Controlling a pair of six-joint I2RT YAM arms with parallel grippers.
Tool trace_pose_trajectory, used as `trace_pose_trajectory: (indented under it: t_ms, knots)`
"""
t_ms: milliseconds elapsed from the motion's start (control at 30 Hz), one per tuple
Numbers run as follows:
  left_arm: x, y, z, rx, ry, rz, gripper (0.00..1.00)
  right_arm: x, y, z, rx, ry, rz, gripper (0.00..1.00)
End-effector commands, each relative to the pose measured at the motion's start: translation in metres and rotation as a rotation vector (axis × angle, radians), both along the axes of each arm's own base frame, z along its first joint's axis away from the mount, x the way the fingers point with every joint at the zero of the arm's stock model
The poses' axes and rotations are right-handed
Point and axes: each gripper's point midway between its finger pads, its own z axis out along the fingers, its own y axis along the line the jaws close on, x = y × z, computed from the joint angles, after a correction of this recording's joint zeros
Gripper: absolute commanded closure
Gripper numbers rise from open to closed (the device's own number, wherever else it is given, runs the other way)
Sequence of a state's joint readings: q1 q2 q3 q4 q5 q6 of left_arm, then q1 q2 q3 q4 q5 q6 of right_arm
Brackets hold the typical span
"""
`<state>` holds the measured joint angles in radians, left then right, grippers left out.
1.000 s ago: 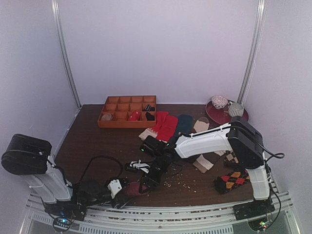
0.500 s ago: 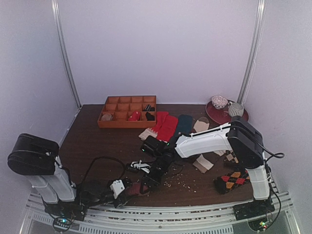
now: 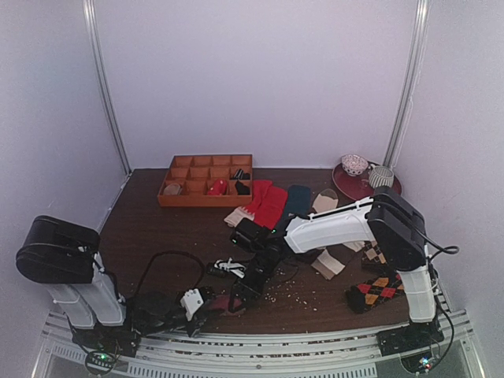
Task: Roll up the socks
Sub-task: Roll a pair of socks at the center of the board, then pick up a pair of socks from the center of the board.
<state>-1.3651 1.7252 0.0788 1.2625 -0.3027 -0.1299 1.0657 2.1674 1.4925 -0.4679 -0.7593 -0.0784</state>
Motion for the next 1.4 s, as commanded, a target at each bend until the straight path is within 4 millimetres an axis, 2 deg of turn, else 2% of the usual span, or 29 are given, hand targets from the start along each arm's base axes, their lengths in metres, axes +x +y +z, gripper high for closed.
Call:
trace_pose_trajectory:
  t_ms: [0, 67, 100, 133, 167, 233, 367, 533, 667, 767, 933, 1100, 1367]
  knots:
    - [-0.009, 0.004, -0.022, 0.065, 0.096, -0.018, 1.0, -0.032, -0.055, -0.071, -0.296, 0.081, 0.006, 0.7]
    - [-0.011, 0.003, -0.022, 0.067, 0.116, -0.023, 1.0, -0.033, -0.055, -0.07, -0.292, 0.096, 0.009, 0.69]
    - [-0.012, 0.004, -0.026, 0.087, 0.132, -0.019, 0.94, -0.035, -0.055, -0.069, -0.291, 0.109, 0.013, 0.69]
    - [-0.013, 0.004, -0.025, 0.085, 0.144, -0.017, 0.72, -0.036, -0.057, -0.069, -0.298, 0.113, 0.016, 0.7]
    - [-0.014, 0.005, -0.022, 0.073, 0.147, -0.02, 0.61, -0.035, -0.058, -0.069, -0.306, 0.11, 0.016, 0.7]
    - [-0.013, 0.01, -0.006, 0.011, 0.134, -0.014, 0.48, -0.036, -0.062, -0.07, -0.321, 0.116, 0.018, 0.7]
    - [-0.003, 0.019, 0.025, -0.035, 0.047, 0.027, 0.04, -0.039, -0.073, -0.075, -0.348, 0.126, 0.023, 0.7]
    - [0.014, 0.03, 0.066, -0.118, -0.054, 0.118, 0.02, -0.034, -0.075, -0.075, -0.37, 0.103, 0.016, 0.7]
    - [0.028, 0.05, 0.075, -0.165, -0.055, 0.244, 0.02, -0.03, -0.079, -0.079, -0.376, 0.095, -0.002, 0.7]
    - [0.017, 0.044, 0.079, -0.211, -0.013, 0.176, 0.02, -0.029, -0.083, -0.084, -0.393, 0.081, -0.01, 0.7]
    - [-0.004, 0.017, 0.063, -0.107, 0.055, 0.018, 0.1, -0.025, -0.086, -0.084, -0.41, 0.057, -0.009, 0.7]
    - [-0.021, -0.004, 0.054, -0.078, 0.132, -0.095, 0.06, -0.021, -0.091, -0.086, -0.438, 0.039, 0.01, 0.7]
    - [-0.008, -0.004, 0.033, -0.071, 0.183, -0.091, 0.02, -0.016, -0.09, -0.085, -0.426, 0.01, 0.016, 0.7]
